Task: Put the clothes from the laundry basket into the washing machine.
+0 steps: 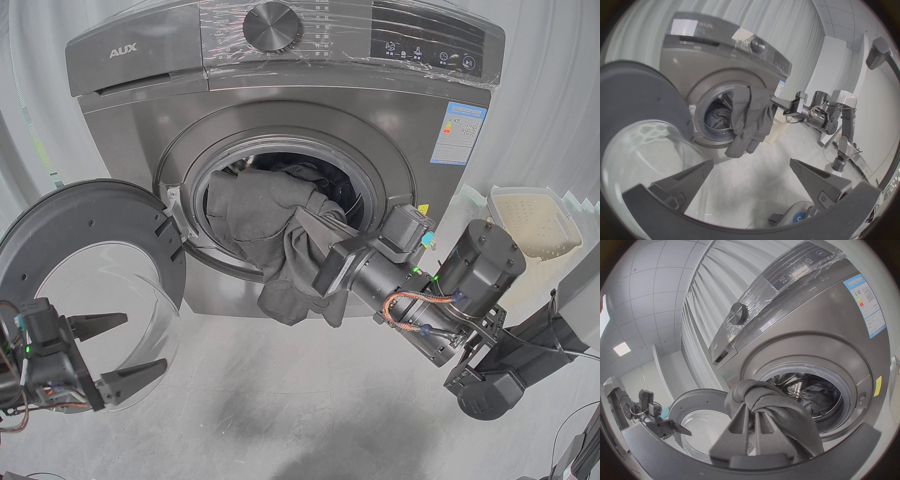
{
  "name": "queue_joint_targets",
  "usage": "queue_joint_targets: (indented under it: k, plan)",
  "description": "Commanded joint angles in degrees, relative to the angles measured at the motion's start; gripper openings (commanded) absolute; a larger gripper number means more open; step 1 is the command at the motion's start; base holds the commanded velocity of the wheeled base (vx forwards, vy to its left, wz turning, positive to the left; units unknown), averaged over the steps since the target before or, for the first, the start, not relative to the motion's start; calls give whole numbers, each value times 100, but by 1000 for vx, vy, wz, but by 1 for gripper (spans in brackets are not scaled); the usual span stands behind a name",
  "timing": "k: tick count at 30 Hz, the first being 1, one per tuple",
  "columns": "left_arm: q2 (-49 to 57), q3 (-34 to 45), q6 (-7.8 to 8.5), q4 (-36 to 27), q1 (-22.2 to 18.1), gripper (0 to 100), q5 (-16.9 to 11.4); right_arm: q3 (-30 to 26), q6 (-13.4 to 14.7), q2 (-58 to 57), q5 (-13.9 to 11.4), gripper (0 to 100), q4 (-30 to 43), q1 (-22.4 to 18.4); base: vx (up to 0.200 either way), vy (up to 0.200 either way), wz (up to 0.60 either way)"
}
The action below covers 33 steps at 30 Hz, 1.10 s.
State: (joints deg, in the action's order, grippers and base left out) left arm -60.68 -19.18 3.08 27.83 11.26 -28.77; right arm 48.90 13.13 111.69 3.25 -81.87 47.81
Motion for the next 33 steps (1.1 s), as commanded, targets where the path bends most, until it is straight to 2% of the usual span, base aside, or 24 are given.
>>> queue_joint_targets:
  k: [1, 5, 9, 16, 24, 28, 33]
  plan:
    - [-2290, -719, -10, 873, 614, 100, -138, 296, 14, 213, 0, 0, 13, -17, 0, 0, 0]
    - [-2861, -948, -18, 1216, 825, 100, -146, 261, 14, 213, 0, 0, 13, -17, 0, 0, 0]
    - [-3178, -1132, -36, 1242, 965, 100, -146, 252, 14, 204, 17, 0, 13, 0, 0, 0, 0]
    - [-3608, -1598, -264, 1242, 1203, 100, -182, 252, 14, 204, 26, 0, -22, -17, 0, 0, 0]
    - [-4162, -2046, -317, 1436, 1185, 100, -190, 243, 23, 178, 35, 0, -66, 0, 0, 0, 0]
    - [-4426, -2187, -537, 1805, 1203, 100, -173, 243, 23, 178, 44, 0, -66, 44, 0, 0, 0]
    - [-4786, -2371, -625, 2218, 1159, 100, -129, 199, 23, 160, 61, 0, -75, 70, 0, 0, 0]
